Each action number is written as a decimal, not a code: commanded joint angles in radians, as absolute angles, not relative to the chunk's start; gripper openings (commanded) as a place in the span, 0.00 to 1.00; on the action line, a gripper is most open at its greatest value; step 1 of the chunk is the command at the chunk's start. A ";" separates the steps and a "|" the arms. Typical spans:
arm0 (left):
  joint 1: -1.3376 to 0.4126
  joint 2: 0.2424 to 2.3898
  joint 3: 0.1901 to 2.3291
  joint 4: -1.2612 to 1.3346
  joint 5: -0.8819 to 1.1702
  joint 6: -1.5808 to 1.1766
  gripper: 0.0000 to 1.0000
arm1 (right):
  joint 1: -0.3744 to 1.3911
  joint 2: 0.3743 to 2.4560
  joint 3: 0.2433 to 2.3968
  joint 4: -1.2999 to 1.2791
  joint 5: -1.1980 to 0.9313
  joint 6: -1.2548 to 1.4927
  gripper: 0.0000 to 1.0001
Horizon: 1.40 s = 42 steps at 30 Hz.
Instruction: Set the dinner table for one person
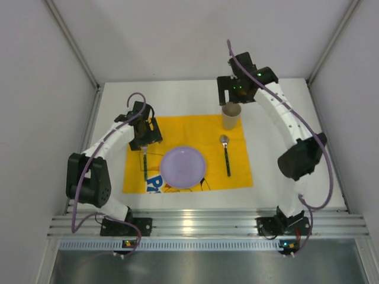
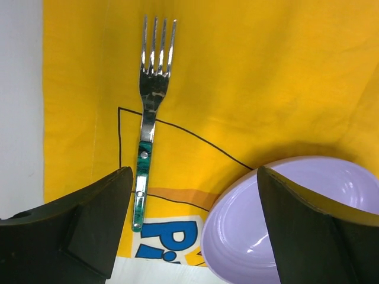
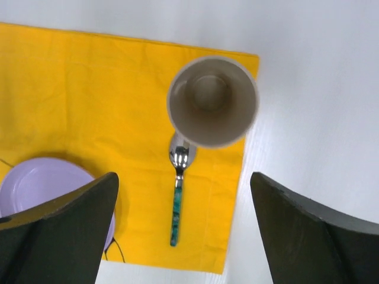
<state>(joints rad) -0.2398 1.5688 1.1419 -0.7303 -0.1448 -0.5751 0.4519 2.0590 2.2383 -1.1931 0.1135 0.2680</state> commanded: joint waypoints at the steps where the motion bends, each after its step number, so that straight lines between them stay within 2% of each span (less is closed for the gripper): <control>1: -0.236 1.556 1.215 -0.703 -0.108 -0.555 0.91 | 0.486 1.674 2.061 -0.881 0.222 0.232 0.94; 2: -0.238 1.539 1.223 -0.683 -0.069 -0.552 0.92 | 0.488 1.576 1.835 -0.680 0.233 0.223 1.00; 3: -0.241 1.508 1.238 -0.657 -0.049 -0.543 0.93 | 0.488 1.380 1.707 -0.566 0.256 0.222 1.00; 4: -0.250 1.499 1.252 -0.637 -0.041 -0.535 0.94 | 0.488 1.285 1.455 -0.466 0.299 0.266 1.00; 5: -0.253 1.493 1.262 -0.621 -0.067 -0.528 0.94 | 0.489 1.197 1.334 -0.304 0.345 0.293 1.00; 6: -0.255 1.479 1.279 -0.621 -0.096 -0.526 0.95 | 0.488 1.036 1.230 -0.254 0.354 0.319 1.00; 7: -0.255 1.470 1.279 -0.618 -0.119 -0.529 0.96 | 0.489 0.963 1.080 -0.239 0.348 0.324 1.00; 8: -0.255 1.457 1.275 -0.600 -0.167 -0.529 0.97 | 0.488 0.848 1.027 -0.283 0.341 0.336 1.00; 14: -0.256 1.277 1.142 -0.505 -0.204 -0.488 0.98 | 0.489 0.579 0.850 -0.777 0.281 0.443 1.00; 18: -0.265 1.125 1.007 -0.443 -0.469 -0.465 0.98 | 0.509 0.422 0.842 -0.775 0.330 0.483 1.00; 19: -0.271 1.103 0.999 -0.468 -0.627 -0.462 0.98 | 0.511 0.405 0.830 -0.772 0.343 0.491 1.00; 22: -0.284 1.051 1.020 -0.575 -0.863 -0.453 0.98 | 0.509 0.429 0.834 -0.793 0.370 0.503 1.00; 25: -0.282 1.009 1.032 -0.600 -0.755 -0.313 0.98 | 0.509 0.534 0.865 -0.816 0.376 0.499 1.00; 30: -0.282 0.870 0.979 -0.611 -0.571 -0.314 0.98 | 0.509 0.764 0.920 -0.877 0.350 0.482 1.00; 34: -0.282 0.775 0.931 -0.606 -0.514 -0.325 0.98 | 0.511 0.764 0.902 -0.813 0.272 0.442 1.00; 39: -0.282 0.749 0.936 -0.690 -0.538 -0.322 0.98 | 0.511 0.715 0.874 -0.758 0.209 0.410 1.00; 42: -0.282 0.745 0.908 -0.654 -0.514 -0.314 0.99 | 0.509 0.736 0.888 -0.758 0.199 0.405 1.00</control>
